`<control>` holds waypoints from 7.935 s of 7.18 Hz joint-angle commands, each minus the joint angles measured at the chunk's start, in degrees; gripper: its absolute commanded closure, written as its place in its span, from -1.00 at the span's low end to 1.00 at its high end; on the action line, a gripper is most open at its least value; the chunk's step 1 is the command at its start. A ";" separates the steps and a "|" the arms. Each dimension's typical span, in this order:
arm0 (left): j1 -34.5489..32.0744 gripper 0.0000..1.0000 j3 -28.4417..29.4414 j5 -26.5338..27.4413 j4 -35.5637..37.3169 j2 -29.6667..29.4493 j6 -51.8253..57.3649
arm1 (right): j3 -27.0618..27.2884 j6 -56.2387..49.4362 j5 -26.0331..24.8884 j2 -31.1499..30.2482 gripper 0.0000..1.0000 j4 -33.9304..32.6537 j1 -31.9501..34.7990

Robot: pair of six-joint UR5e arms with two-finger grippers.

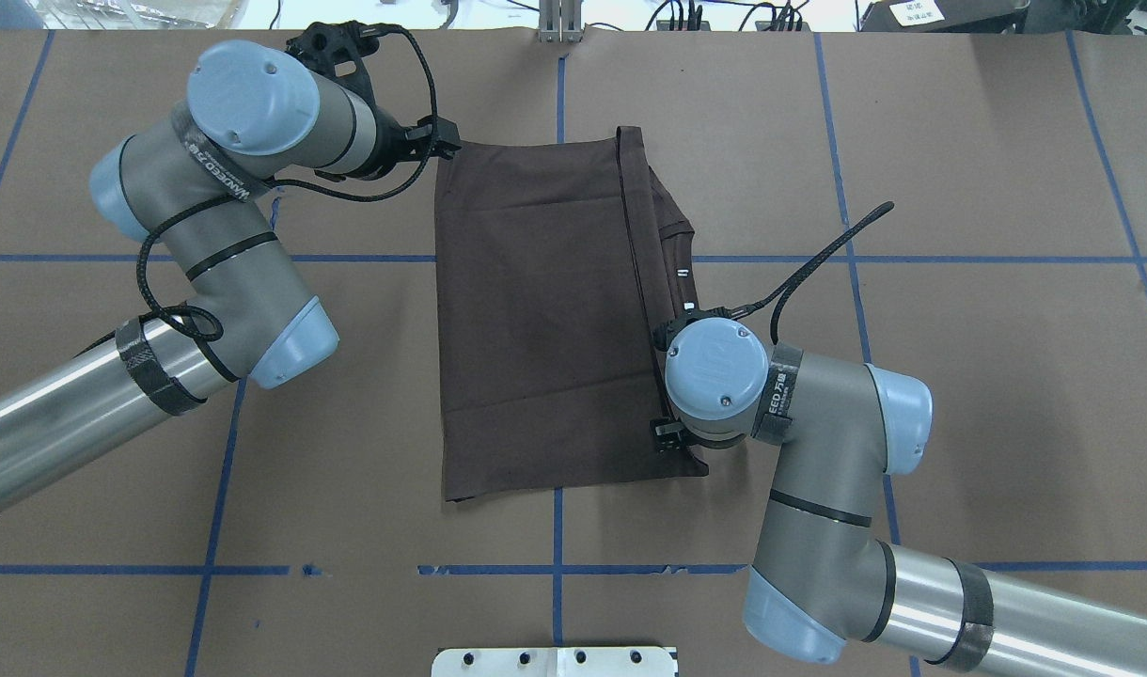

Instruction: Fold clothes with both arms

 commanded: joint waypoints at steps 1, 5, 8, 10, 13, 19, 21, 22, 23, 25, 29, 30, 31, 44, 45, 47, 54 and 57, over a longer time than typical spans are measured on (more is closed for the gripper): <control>0.23 -1.00 0.03 0.00 -0.01 -0.05 -0.24 | 0.07 -0.51 -0.07 -0.92 -1.00 0.09 0.55; 0.23 -1.00 -0.06 0.00 0.08 -0.31 -0.33 | 1.57 -1.38 0.19 -5.40 -1.00 0.70 3.18; 0.23 -1.00 -0.23 0.00 0.16 -0.31 -0.25 | 1.39 -4.36 2.30 -1.21 -1.00 0.79 8.10; 1.89 -1.00 -0.50 -2.53 0.08 0.56 -0.33 | 2.09 -4.38 6.59 0.04 -1.00 4.71 10.48; 7.32 -1.00 -11.78 -12.04 1.04 9.24 -18.63 | 4.81 -3.76 8.81 -0.57 -1.00 8.53 11.63; 27.20 -0.93 -17.81 3.51 12.37 11.55 -41.19 | 4.82 -2.27 8.99 -1.36 -1.00 11.07 11.45; 28.45 -0.84 -17.72 3.60 12.73 11.99 -41.73 | 4.82 -2.18 9.08 -1.36 -1.00 11.07 11.45; 28.36 -0.74 -17.72 3.69 13.34 12.08 -41.73 | 4.82 -2.18 8.99 -1.36 -1.00 11.07 11.45; 28.27 -0.54 -17.81 3.69 13.52 11.99 -41.82 | 4.82 -2.18 8.99 -1.28 -1.00 11.07 11.45; 28.01 0.13 -18.42 4.13 13.61 11.99 -41.99 | 4.82 -2.18 8.99 -1.28 -1.00 10.99 11.45; 27.74 0.63 -19.48 4.13 16.69 11.82 -41.91 | 4.56 -2.18 8.99 -1.45 -1.00 10.90 11.37; 27.92 0.93 -19.66 4.65 16.69 11.99 -41.91 | 4.55 -2.18 8.99 -1.45 -1.00 10.90 11.28; 28.35 0.89 -19.66 6.75 16.69 11.82 -41.91 | 4.47 -2.09 8.99 -1.71 -1.00 10.90 11.19; 27.83 1.00 -20.89 6.86 16.77 12.17 -35.84 | 3.06 41.32 1.17 -5.40 -1.00 17.31 -1.03; 27.74 1.00 -20.89 6.86 16.69 12.17 -35.84 | 3.06 41.50 1.17 -6.19 -1.00 17.31 -1.29; 27.83 1.00 -20.97 6.86 16.69 12.17 -35.84 | 2.97 41.41 0.99 -6.98 -1.00 17.05 -1.47; 27.57 1.00 -21.33 6.86 16.77 12.17 -35.84 | 2.97 41.33 0.11 -7.08 0.34 16.87 -2.61; 27.57 1.00 -22.99 6.86 18.53 12.17 -35.75 | 3.06 41.33 0.02 -6.73 0.65 16.87 -2.70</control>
